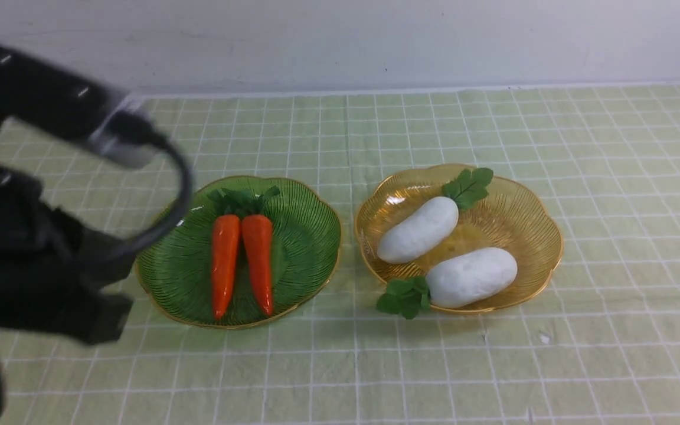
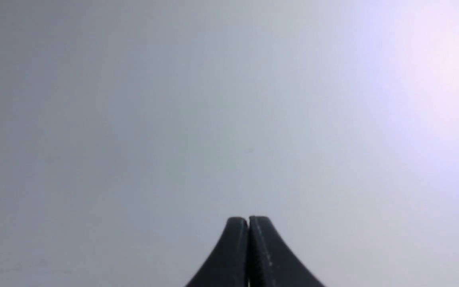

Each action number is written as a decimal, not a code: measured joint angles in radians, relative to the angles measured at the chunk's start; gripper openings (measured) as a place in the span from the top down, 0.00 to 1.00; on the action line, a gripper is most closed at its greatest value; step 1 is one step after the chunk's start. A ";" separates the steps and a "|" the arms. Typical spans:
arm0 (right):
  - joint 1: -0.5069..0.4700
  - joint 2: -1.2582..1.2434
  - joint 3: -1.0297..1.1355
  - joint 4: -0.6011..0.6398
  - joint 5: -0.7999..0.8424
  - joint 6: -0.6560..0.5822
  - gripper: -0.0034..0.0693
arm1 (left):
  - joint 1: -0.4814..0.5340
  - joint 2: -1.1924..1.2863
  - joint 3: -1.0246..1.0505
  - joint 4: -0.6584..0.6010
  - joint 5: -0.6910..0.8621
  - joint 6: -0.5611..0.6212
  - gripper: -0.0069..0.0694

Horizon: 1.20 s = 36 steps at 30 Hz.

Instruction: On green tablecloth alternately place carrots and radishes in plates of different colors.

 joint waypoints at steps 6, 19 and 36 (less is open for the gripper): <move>0.000 -0.049 0.055 -0.003 -0.136 0.000 0.97 | 0.000 -0.432 0.243 0.052 -0.155 -0.132 0.92; -0.001 -0.055 0.059 -0.011 -0.139 0.001 0.97 | 0.000 -0.780 0.340 0.155 0.025 -0.273 0.92; -0.001 -0.055 0.059 -0.011 -0.134 0.001 0.97 | 0.000 -0.780 0.344 0.141 -0.007 -0.242 0.92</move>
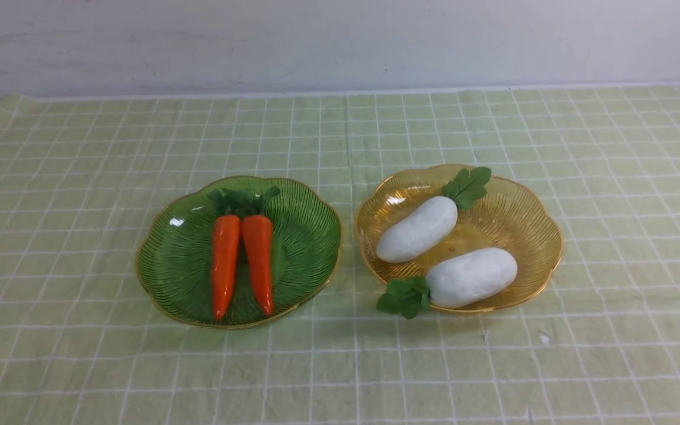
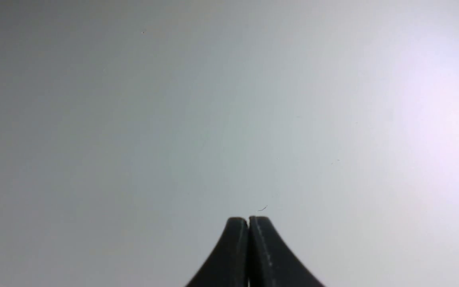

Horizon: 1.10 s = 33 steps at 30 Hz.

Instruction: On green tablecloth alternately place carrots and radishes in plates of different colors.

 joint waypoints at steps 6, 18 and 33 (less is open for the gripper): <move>0.000 0.000 0.000 0.000 0.001 0.000 0.97 | 0.007 0.000 0.127 0.055 -0.250 0.086 0.92; 0.000 0.000 0.000 0.000 0.006 0.000 0.97 | 0.337 0.000 0.537 -0.254 -0.469 0.493 0.92; 0.000 0.000 0.000 0.000 0.006 0.000 0.97 | 0.409 0.000 0.586 -0.258 -0.497 0.509 0.92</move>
